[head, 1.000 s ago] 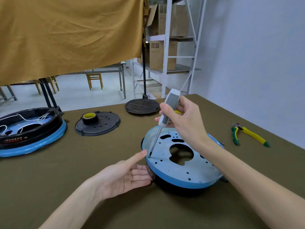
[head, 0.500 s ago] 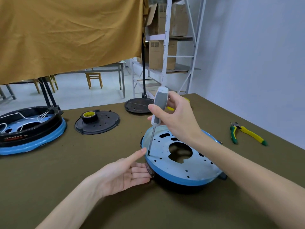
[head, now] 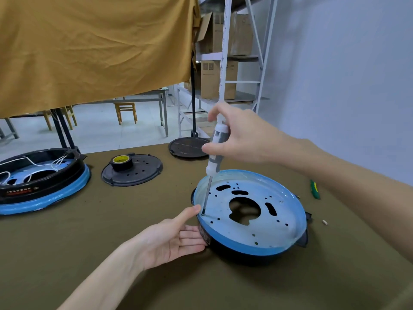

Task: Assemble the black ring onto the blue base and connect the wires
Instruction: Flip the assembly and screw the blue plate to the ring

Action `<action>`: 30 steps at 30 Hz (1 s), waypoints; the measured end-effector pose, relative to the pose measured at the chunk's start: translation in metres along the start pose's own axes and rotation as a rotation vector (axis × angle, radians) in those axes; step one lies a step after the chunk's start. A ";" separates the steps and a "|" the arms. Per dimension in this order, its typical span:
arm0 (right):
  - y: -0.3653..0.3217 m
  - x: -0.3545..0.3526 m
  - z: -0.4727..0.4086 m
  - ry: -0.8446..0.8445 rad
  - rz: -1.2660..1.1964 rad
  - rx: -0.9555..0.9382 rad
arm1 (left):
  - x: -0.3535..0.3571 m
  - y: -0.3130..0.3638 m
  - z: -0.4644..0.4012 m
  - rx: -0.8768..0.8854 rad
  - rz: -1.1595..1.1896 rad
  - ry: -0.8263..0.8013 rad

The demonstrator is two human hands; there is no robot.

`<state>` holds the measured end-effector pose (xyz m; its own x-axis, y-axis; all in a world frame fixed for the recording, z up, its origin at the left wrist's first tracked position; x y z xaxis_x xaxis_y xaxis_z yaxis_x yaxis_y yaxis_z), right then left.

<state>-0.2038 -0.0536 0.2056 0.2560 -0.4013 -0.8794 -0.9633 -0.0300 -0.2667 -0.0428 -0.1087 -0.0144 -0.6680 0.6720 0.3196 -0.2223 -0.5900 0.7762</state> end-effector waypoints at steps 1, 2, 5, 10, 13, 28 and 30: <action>-0.002 0.000 0.000 -0.018 0.089 0.001 | 0.000 0.000 0.000 -0.001 0.000 0.005; -0.004 0.000 -0.001 -0.061 0.142 0.012 | 0.000 0.000 0.000 -0.002 0.001 0.009; -0.004 -0.002 -0.006 -0.259 0.024 0.084 | 0.001 0.000 0.001 -0.001 -0.001 0.017; -0.018 -0.007 -0.006 -0.196 0.311 0.013 | 0.001 0.000 0.000 0.008 -0.010 0.043; -0.025 -0.007 -0.006 -0.402 0.190 0.066 | 0.002 0.000 0.000 0.014 -0.014 0.054; -0.029 0.001 -0.015 -0.376 0.250 0.066 | 0.003 0.001 0.003 0.013 -0.015 0.027; -0.026 0.001 -0.015 -0.419 0.140 0.101 | 0.003 0.001 0.003 0.007 -0.014 0.023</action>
<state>-0.1795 -0.0671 0.2180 0.1540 0.0104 -0.9880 -0.9837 0.0958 -0.1523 -0.0430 -0.1064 -0.0113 -0.6810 0.6698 0.2960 -0.2269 -0.5773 0.7844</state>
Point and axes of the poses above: each hand's wrist, its own z-axis away from the middle knuckle, its own x-axis out of the palm, y = z × x, the point moved 5 cm from there along -z, towards the middle knuckle, and after that the axes turned 1 degree about -x, right-handed, at the moved point
